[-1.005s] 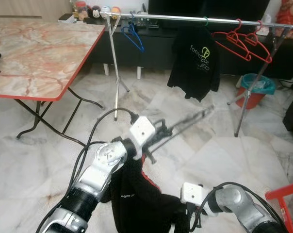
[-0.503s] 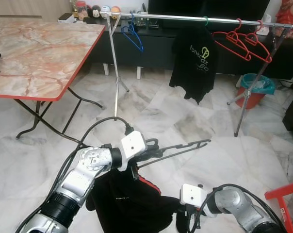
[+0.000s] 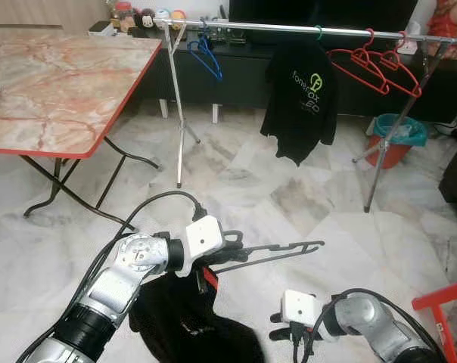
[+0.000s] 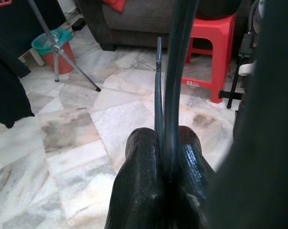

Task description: Hang hanger

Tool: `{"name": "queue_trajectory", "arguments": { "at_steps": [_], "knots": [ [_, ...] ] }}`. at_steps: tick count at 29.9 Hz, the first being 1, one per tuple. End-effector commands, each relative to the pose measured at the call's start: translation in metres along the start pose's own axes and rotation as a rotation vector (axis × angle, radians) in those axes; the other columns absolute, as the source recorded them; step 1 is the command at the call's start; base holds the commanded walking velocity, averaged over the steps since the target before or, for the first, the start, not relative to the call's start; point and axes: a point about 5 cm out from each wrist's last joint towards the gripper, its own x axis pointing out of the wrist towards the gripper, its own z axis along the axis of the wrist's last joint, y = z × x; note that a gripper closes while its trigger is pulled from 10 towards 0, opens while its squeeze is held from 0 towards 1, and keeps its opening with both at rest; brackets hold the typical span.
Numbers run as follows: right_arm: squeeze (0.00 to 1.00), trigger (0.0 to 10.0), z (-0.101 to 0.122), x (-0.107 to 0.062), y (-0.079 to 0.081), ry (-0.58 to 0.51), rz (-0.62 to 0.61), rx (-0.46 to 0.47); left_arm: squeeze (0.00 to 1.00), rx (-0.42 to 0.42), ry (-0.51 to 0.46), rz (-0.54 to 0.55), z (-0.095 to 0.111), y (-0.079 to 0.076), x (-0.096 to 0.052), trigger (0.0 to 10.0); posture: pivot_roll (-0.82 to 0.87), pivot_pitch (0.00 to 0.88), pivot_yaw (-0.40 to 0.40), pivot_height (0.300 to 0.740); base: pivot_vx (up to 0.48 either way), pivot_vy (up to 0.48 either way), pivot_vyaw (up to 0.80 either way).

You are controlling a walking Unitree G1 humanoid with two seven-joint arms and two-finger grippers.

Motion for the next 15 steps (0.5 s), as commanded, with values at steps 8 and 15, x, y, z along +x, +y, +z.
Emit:
{"name": "queue_trajectory", "arguments": {
  "at_steps": [8, 15],
  "knots": [
    [0.0, 10.0, -0.001, -0.004, -0.005, 0.021, -0.065, -0.067, 0.0, 0.079, 0.094, -0.111, -0.003, -0.008, -0.008, 10.0, 0.05, 0.039, -0.002, 0.74, 0.0, 0.0, 0.0],
    [0.0, 10.0, 0.024, -0.014, -0.022, -0.108, -0.189, -0.103, 0.0, 0.109, 0.202, -0.211, -0.016, -0.016, -0.014, 10.0, 0.05, 0.038, 0.003, 0.74, 0.0, 0.0, 0.0]
  ]
}}
